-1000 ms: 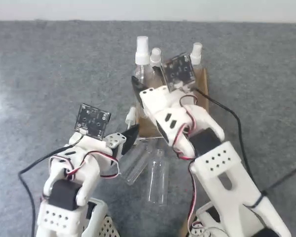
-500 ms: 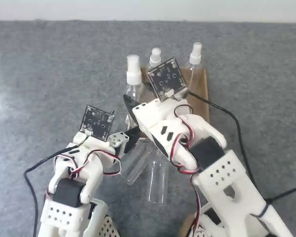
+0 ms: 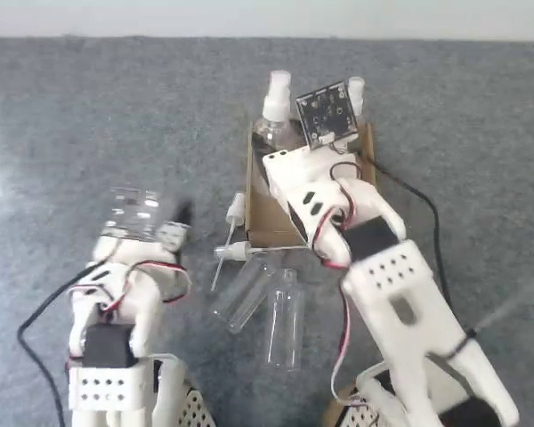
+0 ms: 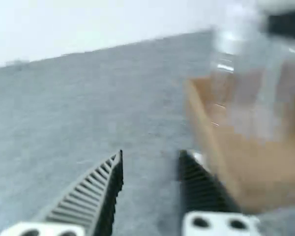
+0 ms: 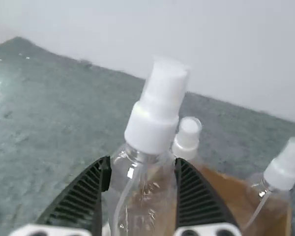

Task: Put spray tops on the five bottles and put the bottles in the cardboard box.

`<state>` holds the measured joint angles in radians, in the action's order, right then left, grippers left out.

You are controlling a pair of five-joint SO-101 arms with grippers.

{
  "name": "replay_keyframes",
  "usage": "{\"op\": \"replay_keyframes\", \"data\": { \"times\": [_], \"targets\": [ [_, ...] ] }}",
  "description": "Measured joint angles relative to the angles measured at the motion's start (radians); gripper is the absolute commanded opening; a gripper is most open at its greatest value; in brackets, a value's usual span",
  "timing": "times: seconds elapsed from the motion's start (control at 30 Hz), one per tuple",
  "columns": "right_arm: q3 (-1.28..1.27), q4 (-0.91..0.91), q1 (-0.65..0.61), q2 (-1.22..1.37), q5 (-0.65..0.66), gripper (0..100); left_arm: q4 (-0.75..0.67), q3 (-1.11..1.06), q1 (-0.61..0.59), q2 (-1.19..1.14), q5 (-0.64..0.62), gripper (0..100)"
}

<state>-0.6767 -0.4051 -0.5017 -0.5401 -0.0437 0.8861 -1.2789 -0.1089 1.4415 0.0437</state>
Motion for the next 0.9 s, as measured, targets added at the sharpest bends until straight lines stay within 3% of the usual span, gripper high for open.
{"op": "replay_keyframes", "data": {
  "times": [0.17,0.5,0.9],
  "targets": [
    [-0.124,0.224,0.025,0.103,0.0,0.6,-0.064,-0.037,-0.117,0.002,-0.044,1],
    [-0.173,0.502,0.035,0.282,0.043,0.6,-0.075,-0.052,-0.132,0.002,-0.051,1],
    [-0.173,0.621,0.046,0.443,0.052,0.7,-0.075,-0.052,-0.132,0.002,-0.051,1]
  ]
}}
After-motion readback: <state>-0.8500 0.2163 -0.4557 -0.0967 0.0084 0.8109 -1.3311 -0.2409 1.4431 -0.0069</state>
